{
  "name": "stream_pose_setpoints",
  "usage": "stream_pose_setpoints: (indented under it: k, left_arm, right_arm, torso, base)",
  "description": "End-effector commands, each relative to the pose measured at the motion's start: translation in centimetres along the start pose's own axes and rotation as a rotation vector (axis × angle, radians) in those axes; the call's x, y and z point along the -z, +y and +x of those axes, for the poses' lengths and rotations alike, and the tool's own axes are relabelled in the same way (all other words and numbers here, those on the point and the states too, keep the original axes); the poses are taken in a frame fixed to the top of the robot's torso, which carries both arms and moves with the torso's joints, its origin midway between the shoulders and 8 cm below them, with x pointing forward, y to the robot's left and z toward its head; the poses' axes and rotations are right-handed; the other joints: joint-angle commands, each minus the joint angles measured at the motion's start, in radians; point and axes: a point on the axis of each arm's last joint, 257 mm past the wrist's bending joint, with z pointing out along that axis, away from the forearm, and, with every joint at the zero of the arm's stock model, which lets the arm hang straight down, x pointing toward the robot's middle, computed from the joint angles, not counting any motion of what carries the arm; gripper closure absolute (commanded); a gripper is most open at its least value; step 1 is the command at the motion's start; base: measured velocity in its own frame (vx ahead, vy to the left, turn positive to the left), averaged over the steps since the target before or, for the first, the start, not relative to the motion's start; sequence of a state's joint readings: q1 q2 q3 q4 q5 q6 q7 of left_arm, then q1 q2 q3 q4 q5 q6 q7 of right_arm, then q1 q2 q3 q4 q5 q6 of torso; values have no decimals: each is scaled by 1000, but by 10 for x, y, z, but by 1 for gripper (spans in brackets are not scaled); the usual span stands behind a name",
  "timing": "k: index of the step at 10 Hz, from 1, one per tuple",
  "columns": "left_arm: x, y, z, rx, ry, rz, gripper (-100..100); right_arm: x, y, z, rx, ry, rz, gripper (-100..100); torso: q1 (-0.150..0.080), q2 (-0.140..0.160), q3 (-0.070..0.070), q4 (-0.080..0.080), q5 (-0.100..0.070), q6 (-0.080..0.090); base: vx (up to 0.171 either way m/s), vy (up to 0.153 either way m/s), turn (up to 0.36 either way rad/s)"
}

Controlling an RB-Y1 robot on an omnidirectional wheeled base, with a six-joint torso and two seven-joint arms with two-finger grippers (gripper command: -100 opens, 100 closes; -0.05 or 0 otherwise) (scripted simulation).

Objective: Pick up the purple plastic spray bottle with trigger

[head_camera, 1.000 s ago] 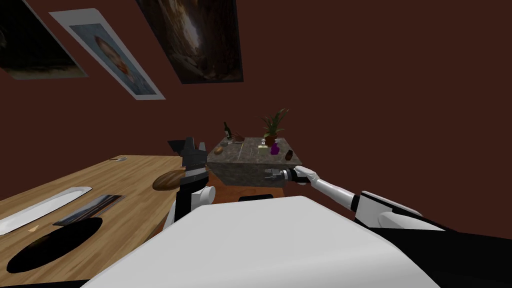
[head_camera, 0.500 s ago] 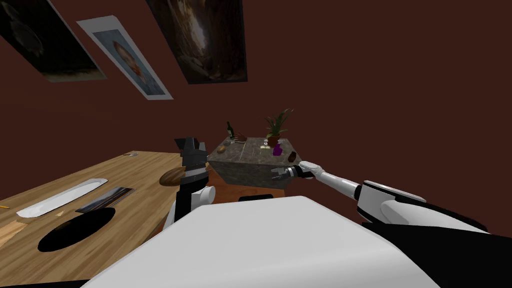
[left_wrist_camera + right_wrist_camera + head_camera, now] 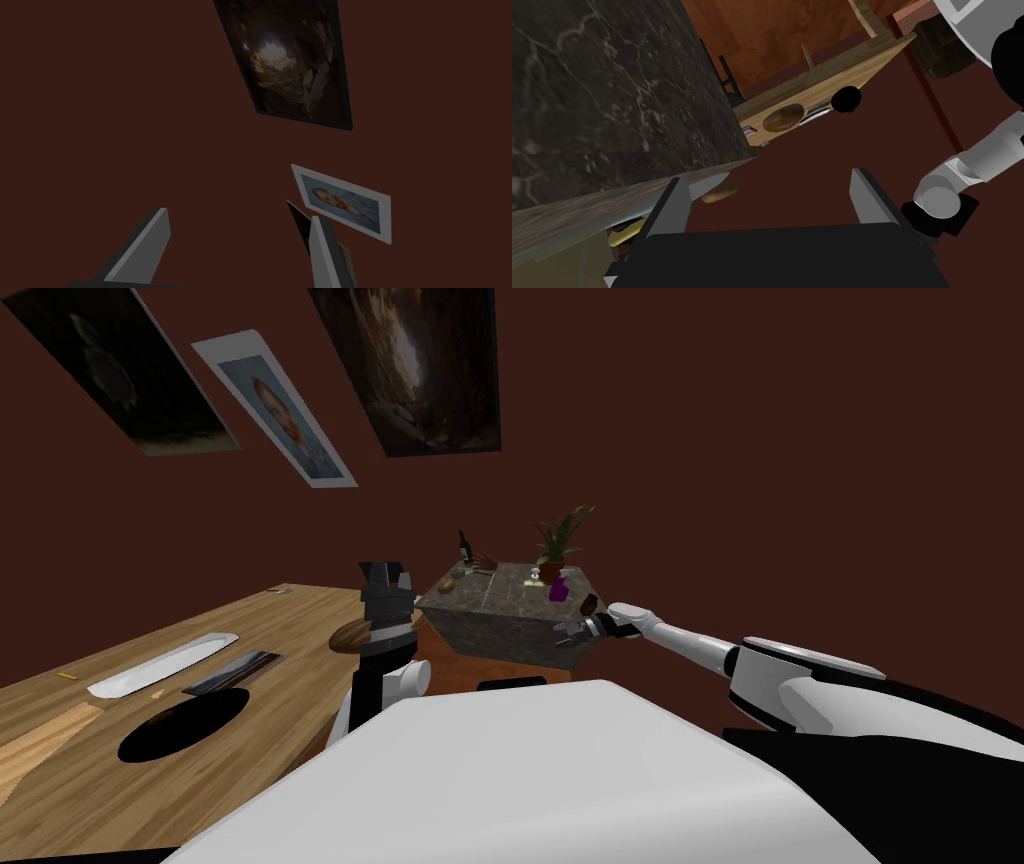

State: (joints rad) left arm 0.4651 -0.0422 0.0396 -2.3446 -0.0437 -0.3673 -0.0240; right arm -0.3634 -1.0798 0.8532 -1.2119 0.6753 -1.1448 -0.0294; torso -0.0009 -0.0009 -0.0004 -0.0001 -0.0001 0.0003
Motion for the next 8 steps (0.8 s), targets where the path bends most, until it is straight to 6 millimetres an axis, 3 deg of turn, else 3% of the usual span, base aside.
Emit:
stream_pose_setpoints:
  k: [1,2,4,5,6,7,8]
  left_arm:
    - [0,0,0,0,0,0,0]
    - [0,0,0,0,0,0,0]
    - [0,0,0,0,0,0,0]
    - [0,0,0,0,0,0,0]
    - [0,0,0,0,0,0,0]
    - [0,0,0,0,0,0,0]
    - [0,0,0,0,0,0,0]
  right_arm:
    - [14,-9,8,5,35,21,-100]
    - [14,-9,8,5,35,21,-100]
    - [58,-29,28,31,151,75,-100]
    - [66,-36,23,39,156,94,-100]
    - [92,-48,26,56,206,132,-100]
    - [92,-48,26,56,207,133,-100]
    - [118,-59,26,71,252,172,-100]
  torso:
    - [0,0,0,0,0,0]
    - [0,0,0,0,0,1]
    - [0,0,0,0,0,0]
    - [-1,-1,-1,0,0,0]
    - [-1,-1,-1,0,0,1]
    - [-1,-1,-1,0,0,0]
    - [-1,-1,-1,0,0,1]
  base:
    - [13,-20,74]
    - [8,-10,-13]
    - [20,-25,182]
    - [28,-35,65]
    - [34,-27,107]
    - [28,-27,70]
    - [32,-26,125]
